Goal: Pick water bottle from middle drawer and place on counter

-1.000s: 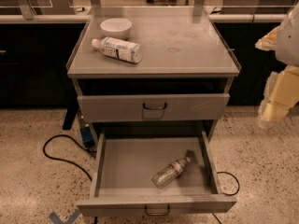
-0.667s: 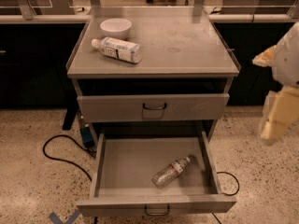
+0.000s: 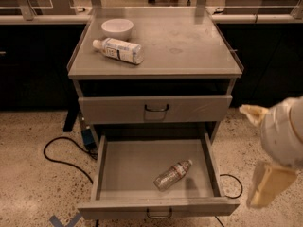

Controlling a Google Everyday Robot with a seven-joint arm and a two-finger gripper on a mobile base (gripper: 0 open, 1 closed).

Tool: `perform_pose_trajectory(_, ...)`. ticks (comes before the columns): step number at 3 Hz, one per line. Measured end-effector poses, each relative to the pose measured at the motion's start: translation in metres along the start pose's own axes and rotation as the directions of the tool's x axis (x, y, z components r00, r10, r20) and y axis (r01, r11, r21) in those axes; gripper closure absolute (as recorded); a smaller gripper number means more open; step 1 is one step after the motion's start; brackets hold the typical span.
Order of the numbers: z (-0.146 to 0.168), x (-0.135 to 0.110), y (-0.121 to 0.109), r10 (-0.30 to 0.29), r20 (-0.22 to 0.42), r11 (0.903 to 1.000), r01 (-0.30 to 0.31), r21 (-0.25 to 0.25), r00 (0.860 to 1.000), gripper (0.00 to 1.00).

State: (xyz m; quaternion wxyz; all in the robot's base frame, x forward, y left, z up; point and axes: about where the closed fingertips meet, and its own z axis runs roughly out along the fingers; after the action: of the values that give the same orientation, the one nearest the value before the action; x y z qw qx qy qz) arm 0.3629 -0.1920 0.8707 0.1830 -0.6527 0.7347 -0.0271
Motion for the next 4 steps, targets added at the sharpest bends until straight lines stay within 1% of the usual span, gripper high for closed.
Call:
perform_pose_trajectory(1, 0.055, -0.001, 0.043, -0.003, 0.010, 1.0000, 0.003, -0.006, 1.000, 0.00)
perform_pose_trajectory(2, 0.081, 0.005, 0.066, -0.003, -0.003, 0.9993, 0.003, -0.037, 1.000, 0.00)
perform_pose_trajectory(3, 0.089, 0.006, 0.063, 0.006, 0.000, 0.9994, -0.006, -0.034, 1.000, 0.00)
perform_pose_trajectory(4, 0.124, -0.003, 0.022, 0.016, 0.052, 0.9999, -0.016, -0.004, 0.999, 0.00)
